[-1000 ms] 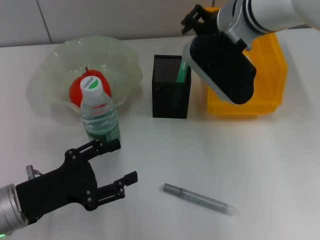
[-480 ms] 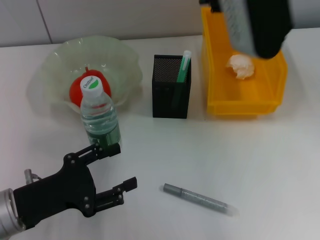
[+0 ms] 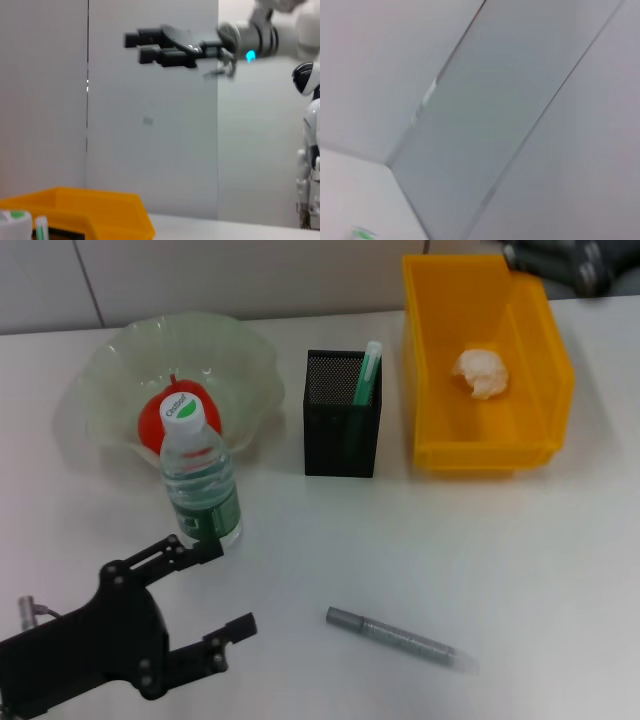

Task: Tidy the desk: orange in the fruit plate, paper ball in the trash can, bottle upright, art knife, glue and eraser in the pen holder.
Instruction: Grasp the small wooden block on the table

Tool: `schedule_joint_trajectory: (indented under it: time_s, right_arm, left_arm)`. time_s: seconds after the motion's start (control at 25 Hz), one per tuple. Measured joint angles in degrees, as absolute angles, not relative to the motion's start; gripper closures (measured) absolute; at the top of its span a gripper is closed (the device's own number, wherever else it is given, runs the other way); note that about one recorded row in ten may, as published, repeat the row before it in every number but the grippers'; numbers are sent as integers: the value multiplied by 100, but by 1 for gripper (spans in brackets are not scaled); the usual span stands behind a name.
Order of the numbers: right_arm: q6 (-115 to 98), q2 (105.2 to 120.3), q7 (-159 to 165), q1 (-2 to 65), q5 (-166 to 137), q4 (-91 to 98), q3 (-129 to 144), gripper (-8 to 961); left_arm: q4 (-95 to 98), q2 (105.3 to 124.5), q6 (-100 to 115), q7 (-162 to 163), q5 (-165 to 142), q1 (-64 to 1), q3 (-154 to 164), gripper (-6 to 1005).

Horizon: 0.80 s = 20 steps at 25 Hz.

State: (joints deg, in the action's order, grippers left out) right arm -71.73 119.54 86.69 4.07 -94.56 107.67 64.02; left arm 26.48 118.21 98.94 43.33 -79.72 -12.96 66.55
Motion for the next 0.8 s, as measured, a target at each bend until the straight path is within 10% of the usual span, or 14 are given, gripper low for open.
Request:
schedule_joint_trajectory:
  time_s: [0.24,0.8]
  right_arm:
    - [-8056,11952,6802,-454,-7505,8651,6592,386]
    - [-8712,11842,5720,383,-7511,4970,6333,164]
  left_arm:
    - [2985,11820,10327,4503,-7980,-971,6287,230]
    - [6915,11831,9298,8240,-10595,-562,6177,231]
